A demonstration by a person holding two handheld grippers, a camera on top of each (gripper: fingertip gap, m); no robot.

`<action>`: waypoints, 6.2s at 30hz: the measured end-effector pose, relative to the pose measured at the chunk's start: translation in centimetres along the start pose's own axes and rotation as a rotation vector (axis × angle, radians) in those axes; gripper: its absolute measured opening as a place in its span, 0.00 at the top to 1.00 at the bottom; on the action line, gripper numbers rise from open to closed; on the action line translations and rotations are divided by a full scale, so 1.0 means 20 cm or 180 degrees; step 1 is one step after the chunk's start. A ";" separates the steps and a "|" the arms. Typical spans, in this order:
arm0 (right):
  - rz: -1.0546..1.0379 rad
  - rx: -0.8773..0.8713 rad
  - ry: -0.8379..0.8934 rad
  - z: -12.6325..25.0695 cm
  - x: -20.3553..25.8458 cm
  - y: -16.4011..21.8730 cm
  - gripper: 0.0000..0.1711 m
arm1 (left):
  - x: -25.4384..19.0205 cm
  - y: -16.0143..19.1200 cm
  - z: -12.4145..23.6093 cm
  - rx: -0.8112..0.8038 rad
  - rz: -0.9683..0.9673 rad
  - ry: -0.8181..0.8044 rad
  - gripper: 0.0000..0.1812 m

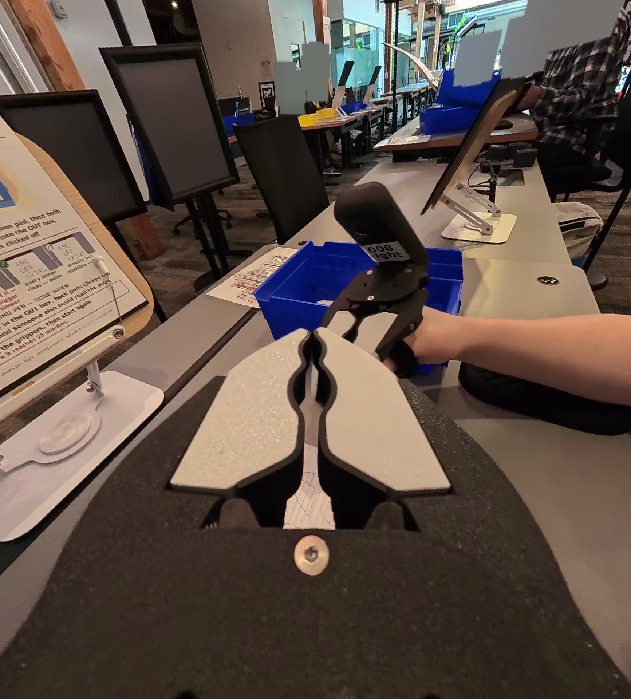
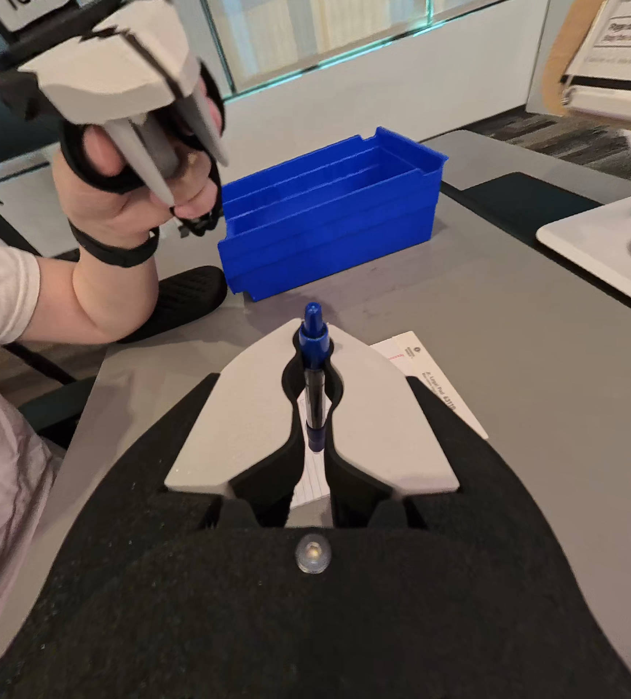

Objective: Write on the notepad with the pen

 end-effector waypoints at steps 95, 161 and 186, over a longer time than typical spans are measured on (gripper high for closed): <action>-0.1938 0.3172 0.2577 0.03 -0.24 0.40 0.86 | 0.01 -0.08 0.22 0.0674 0.0192 0.0120 1.00; -0.1205 0.3348 0.1962 0.04 -0.36 0.39 0.90 | 0.23 -0.03 0.22 0.0558 0.0048 -0.0665 1.00; -0.1162 0.2767 0.1784 0.04 -0.33 0.26 0.91 | 0.24 -0.01 0.20 0.0591 0.0125 -0.0601 1.00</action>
Point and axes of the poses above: each gripper's, where its closed fingertips meet, z back along the fingers, y out of its underside, x = y × z across the jaws, the point moved 8 cm from there along z, back along the fingers, and after that the axes turned 7 degrees about z, right-handed, at the moved point
